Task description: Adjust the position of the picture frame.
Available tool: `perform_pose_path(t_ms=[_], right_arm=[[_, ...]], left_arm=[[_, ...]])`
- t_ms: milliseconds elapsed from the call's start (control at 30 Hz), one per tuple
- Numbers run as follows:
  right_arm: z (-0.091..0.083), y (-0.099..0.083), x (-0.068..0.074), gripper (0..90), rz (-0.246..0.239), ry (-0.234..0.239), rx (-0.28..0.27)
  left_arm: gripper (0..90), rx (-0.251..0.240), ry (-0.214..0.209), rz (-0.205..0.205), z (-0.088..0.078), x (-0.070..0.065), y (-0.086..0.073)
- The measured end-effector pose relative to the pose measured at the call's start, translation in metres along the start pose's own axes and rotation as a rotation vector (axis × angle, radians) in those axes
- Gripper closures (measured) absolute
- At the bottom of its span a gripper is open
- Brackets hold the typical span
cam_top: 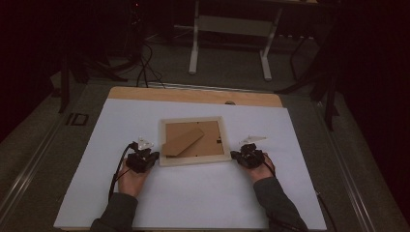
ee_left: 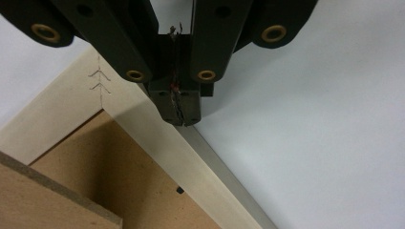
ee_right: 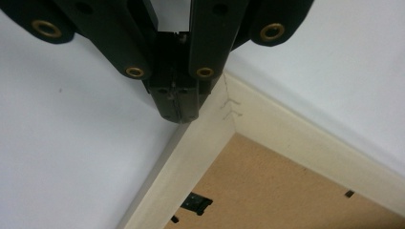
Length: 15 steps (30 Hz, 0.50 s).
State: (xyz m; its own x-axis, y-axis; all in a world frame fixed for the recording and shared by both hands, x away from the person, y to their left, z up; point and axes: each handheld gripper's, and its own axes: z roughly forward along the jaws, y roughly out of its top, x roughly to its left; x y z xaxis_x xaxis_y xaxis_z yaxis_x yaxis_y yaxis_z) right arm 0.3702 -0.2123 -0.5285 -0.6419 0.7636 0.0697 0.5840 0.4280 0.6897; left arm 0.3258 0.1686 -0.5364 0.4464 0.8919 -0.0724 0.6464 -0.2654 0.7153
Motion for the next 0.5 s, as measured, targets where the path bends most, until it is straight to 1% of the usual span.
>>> perform_pose_path(t_ms=[67,200,267,367,400,467,500], right_arm=[[-0.003,-0.004,0.003,90.0,-0.009,-0.002,-0.002],[-0.01,-0.012,0.009,90.0,-0.037,0.003,0.005],[-0.011,-0.013,0.01,90.0,-0.04,0.001,0.001],[-0.01,-0.013,0.009,90.0,-0.042,0.002,-0.008],[-0.008,-0.012,0.007,90.0,-0.032,0.003,-0.016],[-0.007,-0.011,0.006,90.0,-0.028,0.004,-0.019],[-0.006,-0.009,0.005,90.0,-0.02,0.004,-0.019]], left_arm=[[90.0,-0.001,-0.003,-0.002,0.0,0.0,0.0],[90.0,-0.007,-0.009,0.007,-0.002,0.0,0.0],[90.0,-0.008,-0.009,0.016,-0.002,-0.001,0.0],[90.0,-0.011,-0.01,0.021,-0.002,0.0,0.0],[90.0,-0.011,-0.008,0.023,-0.001,0.0,0.0],[90.0,-0.003,0.004,0.021,0.0,0.0,0.0],[90.0,-0.007,0.001,0.013,0.001,0.0,0.0]])
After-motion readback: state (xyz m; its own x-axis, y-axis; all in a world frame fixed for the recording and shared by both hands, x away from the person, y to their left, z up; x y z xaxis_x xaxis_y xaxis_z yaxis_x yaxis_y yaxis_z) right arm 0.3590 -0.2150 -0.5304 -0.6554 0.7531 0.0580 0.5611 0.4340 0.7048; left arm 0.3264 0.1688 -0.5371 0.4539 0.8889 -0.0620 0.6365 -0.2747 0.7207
